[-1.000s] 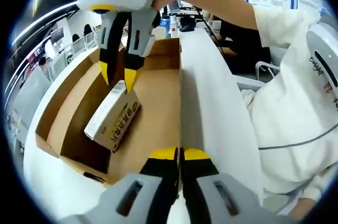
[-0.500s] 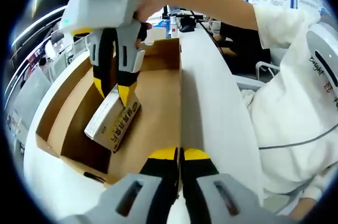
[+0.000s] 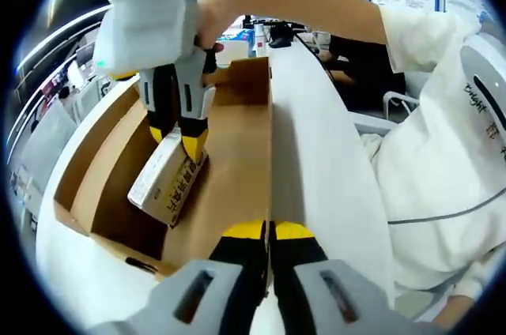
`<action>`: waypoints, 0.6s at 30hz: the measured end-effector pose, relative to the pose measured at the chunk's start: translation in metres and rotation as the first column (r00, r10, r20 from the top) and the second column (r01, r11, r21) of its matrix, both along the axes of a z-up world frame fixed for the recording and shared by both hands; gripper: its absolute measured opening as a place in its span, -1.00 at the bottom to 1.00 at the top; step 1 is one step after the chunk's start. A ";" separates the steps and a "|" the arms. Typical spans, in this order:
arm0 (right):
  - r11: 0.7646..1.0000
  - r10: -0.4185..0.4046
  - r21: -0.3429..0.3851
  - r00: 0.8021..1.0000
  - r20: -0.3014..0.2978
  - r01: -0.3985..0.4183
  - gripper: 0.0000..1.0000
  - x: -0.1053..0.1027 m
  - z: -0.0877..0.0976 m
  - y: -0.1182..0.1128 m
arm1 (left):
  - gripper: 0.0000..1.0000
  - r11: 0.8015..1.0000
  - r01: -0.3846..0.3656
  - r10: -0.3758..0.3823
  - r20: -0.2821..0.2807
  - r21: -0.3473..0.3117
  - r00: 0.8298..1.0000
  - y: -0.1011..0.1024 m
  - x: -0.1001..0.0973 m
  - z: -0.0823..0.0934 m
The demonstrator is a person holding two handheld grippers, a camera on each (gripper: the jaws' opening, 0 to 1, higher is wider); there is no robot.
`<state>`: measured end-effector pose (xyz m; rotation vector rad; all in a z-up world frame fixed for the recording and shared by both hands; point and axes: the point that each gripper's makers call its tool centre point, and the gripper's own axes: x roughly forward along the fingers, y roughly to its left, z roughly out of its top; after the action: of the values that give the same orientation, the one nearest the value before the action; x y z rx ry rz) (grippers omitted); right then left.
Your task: Operate the shoe box by opening the lid, removing the specified soft item, and placing it in the target area until the item is outside and the box remains undamaged.
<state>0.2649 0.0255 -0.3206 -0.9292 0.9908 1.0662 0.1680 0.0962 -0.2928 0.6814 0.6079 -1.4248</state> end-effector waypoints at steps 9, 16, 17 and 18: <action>0.998 -0.057 0.017 0.997 0.042 0.056 -0.60 0.005 0.003 0.001 | -0.98 1.000 -0.002 0.002 0.003 -0.001 1.000 0.000 0.000 0.000; 0.998 0.057 0.035 0.998 0.032 -0.058 -0.60 -0.010 0.004 0.002 | -0.98 1.000 -0.001 0.001 0.002 -0.003 1.000 0.001 0.000 0.000; 0.998 0.045 0.033 0.999 0.028 -0.046 -0.60 -0.011 0.004 0.001 | -0.98 1.000 -0.001 0.001 0.002 -0.003 1.000 0.001 0.000 0.000; 0.999 0.038 0.032 0.999 0.025 -0.039 -0.60 -0.012 0.004 0.000 | -0.98 1.000 -0.001 0.001 0.002 -0.003 1.000 0.001 0.000 0.000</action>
<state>0.2531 0.0259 -0.3170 -0.9362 0.9358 1.0976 0.1677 0.0970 -0.2929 0.6797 0.6048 -1.4233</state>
